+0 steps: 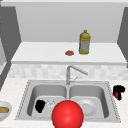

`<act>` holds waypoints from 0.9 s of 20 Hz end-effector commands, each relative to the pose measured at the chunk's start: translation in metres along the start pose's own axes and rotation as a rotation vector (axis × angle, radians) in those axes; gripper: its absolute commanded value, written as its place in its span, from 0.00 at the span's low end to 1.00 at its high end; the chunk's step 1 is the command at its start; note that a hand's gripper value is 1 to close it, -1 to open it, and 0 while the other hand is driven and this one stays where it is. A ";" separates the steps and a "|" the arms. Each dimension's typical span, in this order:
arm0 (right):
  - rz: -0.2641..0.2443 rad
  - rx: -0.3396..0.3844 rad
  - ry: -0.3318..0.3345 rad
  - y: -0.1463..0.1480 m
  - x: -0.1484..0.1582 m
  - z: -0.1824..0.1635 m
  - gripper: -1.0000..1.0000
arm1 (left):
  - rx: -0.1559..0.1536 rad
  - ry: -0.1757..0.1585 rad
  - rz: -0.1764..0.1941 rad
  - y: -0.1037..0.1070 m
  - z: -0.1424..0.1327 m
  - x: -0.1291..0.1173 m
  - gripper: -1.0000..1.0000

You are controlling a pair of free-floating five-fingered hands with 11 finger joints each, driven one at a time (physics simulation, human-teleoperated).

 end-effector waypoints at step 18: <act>-0.046 -0.012 -0.007 0.021 -0.110 0.099 1.00 | 0.000 0.000 0.000 0.000 0.000 0.000 0.50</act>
